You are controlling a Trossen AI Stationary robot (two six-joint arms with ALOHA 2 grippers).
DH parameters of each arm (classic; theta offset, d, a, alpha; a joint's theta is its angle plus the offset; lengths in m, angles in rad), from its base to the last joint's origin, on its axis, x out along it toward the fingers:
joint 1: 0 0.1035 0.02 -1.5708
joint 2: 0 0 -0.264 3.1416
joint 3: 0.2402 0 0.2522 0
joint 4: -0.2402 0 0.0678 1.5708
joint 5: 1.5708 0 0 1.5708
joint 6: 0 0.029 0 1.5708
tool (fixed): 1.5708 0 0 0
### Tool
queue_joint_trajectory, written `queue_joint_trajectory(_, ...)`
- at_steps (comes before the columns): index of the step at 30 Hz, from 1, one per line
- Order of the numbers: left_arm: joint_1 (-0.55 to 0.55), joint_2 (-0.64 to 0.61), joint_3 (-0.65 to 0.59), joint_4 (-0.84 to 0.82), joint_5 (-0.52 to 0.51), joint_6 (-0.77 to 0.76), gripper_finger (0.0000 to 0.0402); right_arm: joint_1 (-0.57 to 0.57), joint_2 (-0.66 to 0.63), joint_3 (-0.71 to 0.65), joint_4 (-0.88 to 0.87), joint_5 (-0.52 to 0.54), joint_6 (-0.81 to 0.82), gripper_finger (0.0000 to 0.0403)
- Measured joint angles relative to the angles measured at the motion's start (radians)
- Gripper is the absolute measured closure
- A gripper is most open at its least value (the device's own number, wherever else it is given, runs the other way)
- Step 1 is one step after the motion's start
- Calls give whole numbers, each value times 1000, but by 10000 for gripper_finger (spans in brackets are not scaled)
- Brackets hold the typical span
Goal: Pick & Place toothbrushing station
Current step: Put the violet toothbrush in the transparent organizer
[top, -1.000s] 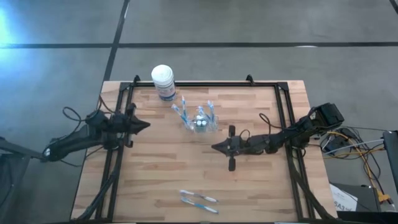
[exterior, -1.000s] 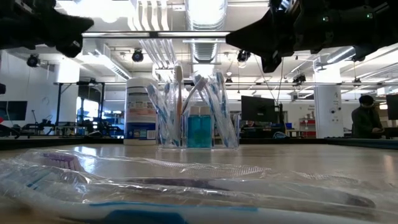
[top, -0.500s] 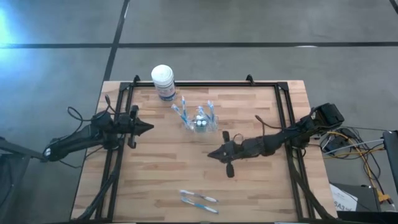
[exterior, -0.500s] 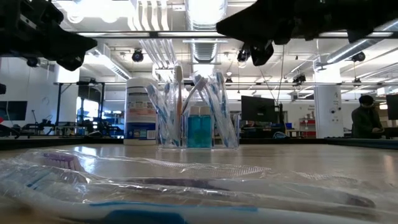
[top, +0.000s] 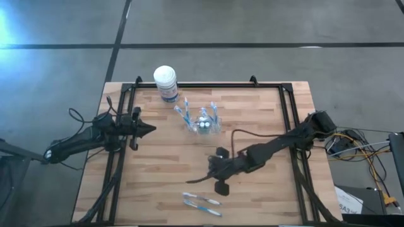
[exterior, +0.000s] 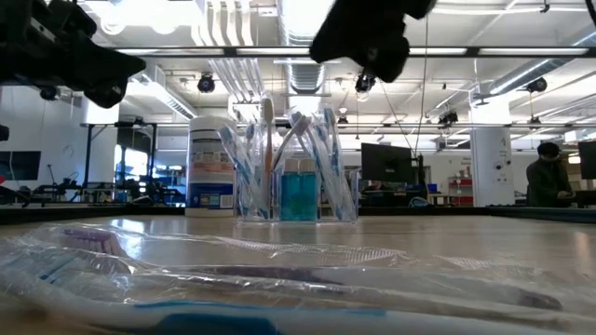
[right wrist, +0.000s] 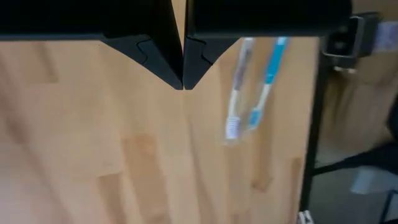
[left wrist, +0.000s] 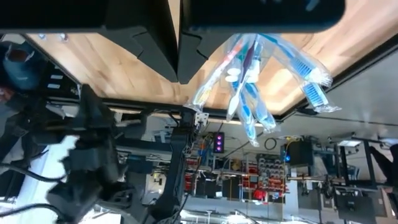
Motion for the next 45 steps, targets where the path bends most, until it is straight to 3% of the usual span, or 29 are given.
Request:
queue_joint_trajectory(6,0,1,0,-1,3,-66,396,13,163,197,-33,-55,58,379)
queue_joint_trajectory(12,-1,3,-1,1,3,-69,391,49,342,424,-241,-74,92,307)
queue_joint_trajectory(18,-1,2,-2,0,11,-100,389,79,494,599,-409,-164,118,232)
queue_joint_trajectory(25,-1,2,-3,1,22,-102,394,97,596,727,-510,-187,123,189)
queue_joint_trajectory(38,-1,2,-3,1,22,-102,391,91,633,691,-575,-181,158,213)
queue_joint_trajectory(45,-1,2,-3,-2,23,-102,394,83,626,653,-567,-181,159,294)
